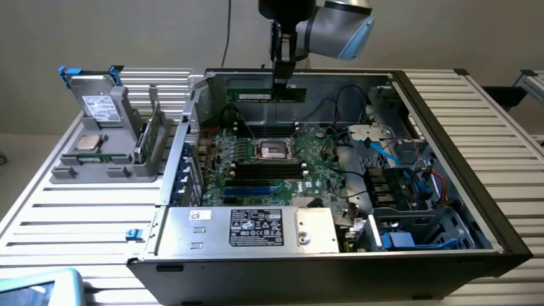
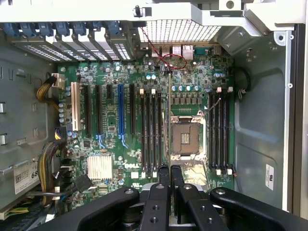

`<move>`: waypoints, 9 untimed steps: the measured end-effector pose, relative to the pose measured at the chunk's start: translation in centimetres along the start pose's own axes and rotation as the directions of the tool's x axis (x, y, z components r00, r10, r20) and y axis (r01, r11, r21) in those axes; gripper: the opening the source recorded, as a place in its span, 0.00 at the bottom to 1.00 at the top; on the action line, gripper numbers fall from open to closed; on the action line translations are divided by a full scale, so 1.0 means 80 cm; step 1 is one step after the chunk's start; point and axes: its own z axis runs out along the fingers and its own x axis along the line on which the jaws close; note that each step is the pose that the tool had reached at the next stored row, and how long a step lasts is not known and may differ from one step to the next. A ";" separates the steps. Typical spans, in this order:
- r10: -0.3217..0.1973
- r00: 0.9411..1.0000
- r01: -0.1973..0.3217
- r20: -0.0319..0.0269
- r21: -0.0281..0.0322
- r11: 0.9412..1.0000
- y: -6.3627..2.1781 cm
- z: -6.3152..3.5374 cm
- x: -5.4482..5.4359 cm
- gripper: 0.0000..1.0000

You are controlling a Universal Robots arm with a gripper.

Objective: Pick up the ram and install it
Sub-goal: 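Insert the ram into the slot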

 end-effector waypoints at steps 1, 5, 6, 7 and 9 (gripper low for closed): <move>0.000 1.000 0.000 0.000 0.000 1.000 0.000 0.000 0.000 0.13; 0.000 1.000 0.000 -0.007 0.000 1.000 0.000 0.001 0.000 0.13; 0.000 1.000 0.000 -0.015 0.000 1.000 0.000 0.001 0.000 0.13; 0.001 1.000 -0.001 -0.022 0.000 1.000 0.000 0.002 0.000 0.13; 0.001 0.999 -0.001 -0.033 0.000 1.000 0.000 0.004 0.000 0.13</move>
